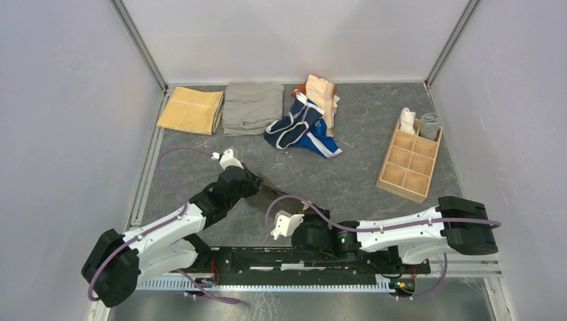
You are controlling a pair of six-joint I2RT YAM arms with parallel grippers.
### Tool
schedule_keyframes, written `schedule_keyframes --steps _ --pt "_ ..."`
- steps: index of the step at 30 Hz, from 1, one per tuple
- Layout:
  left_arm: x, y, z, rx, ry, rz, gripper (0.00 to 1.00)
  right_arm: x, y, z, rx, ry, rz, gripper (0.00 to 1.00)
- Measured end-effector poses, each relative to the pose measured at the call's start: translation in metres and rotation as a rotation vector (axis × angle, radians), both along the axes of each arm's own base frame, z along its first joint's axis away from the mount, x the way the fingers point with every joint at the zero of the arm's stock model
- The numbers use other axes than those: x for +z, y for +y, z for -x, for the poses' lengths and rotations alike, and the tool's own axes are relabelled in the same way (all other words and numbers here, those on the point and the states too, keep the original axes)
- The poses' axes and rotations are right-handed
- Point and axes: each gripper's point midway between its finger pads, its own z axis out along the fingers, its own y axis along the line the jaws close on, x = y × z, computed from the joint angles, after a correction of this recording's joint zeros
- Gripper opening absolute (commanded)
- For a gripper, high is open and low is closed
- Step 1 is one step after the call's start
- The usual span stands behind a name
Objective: Roll the underwear
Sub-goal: Fold the underwear at the center of the board.
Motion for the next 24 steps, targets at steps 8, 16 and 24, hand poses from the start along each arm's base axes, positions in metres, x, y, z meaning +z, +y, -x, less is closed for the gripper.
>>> schedule_keyframes --steps 8,16,24 --pt "-0.001 0.009 0.013 0.011 0.004 0.032 0.02 -0.016 0.004 0.008 0.027 0.003 0.057 0.00" --pt "-0.005 0.012 0.017 0.023 0.022 0.039 0.02 -0.011 0.001 0.000 -0.002 -0.046 0.081 0.00" --pt "0.013 -0.002 -0.006 0.042 0.024 0.021 0.02 0.012 -0.010 -0.031 -0.054 -0.121 0.130 0.00"
